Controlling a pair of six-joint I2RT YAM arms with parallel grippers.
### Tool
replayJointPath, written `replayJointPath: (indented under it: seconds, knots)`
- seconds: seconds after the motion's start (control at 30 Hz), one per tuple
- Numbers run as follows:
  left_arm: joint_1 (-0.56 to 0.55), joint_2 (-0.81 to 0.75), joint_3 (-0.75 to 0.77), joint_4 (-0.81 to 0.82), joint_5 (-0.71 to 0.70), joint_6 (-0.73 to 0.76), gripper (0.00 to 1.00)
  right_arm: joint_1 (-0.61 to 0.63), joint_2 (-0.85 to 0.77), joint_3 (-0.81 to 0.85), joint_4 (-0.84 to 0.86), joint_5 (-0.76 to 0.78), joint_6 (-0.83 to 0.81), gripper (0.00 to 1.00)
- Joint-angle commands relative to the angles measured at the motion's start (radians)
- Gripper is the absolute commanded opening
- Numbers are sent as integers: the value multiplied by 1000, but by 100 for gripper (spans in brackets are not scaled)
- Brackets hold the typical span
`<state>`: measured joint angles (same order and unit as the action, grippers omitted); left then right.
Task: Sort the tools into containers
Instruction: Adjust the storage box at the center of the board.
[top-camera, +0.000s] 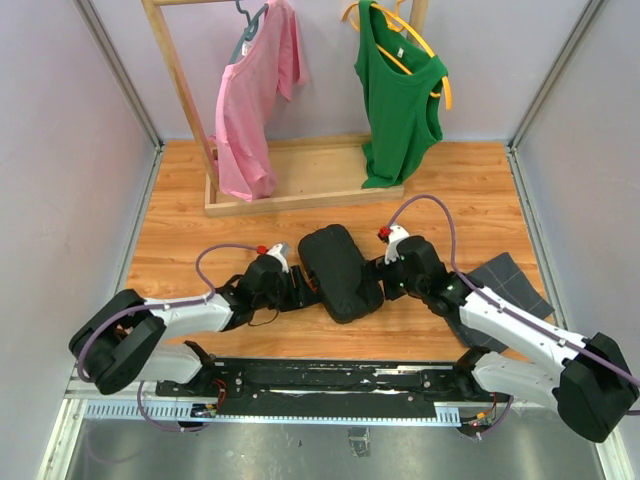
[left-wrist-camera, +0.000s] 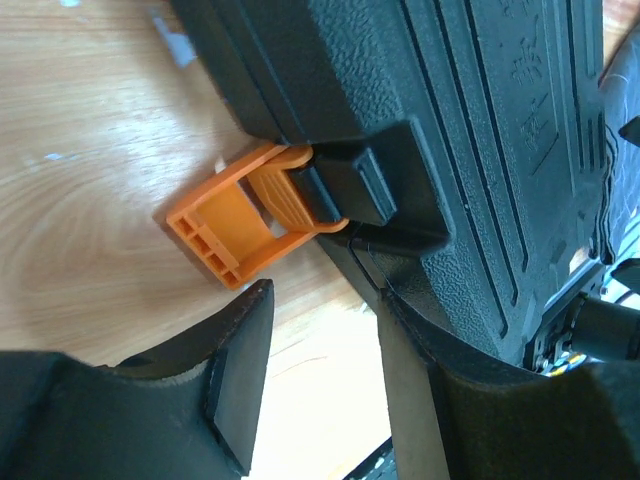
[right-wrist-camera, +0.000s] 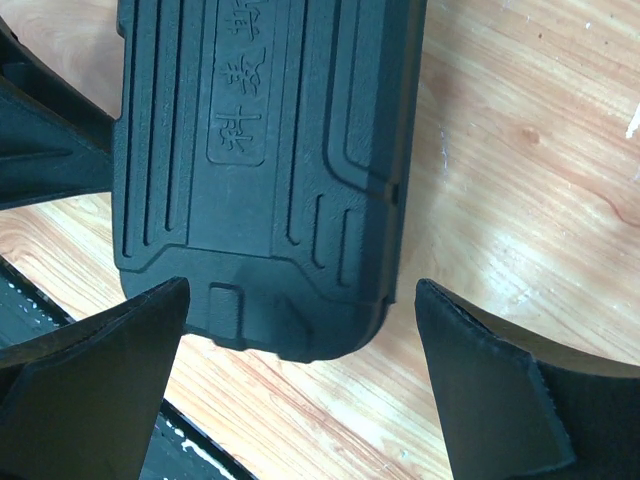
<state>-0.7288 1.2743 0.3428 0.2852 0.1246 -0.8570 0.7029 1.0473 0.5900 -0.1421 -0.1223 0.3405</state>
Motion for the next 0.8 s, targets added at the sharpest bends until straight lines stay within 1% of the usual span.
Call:
replayJointPath:
  seconds: [0.0,0.13,0.23,0.4,0.5,0.63,0.7,0.77]
  knots:
    - [-45,71,84,81,-10,-12,51,20,-36,-22,-17,56,34,96]
    - [-99,172,199,115,-8,-11,55,20,-75,-19,-79,167,65,97]
    - [-139,278,301,124,3,1,59,20,-113,-15,-131,253,92,97]
    - [-164,407,425,129,41,5,61,20,-190,-28,-211,379,148,98]
    - [-164,411,433,132,36,6,62,20,-240,-51,-239,426,184,98]
    - [-164,373,402,130,22,32,63,18,-302,-95,-241,456,236,99]
    - [-164,341,375,130,16,50,63,19,-322,-109,-230,446,243,99]
    - [-165,306,341,130,8,64,62,19,-336,-116,-212,404,236,99]
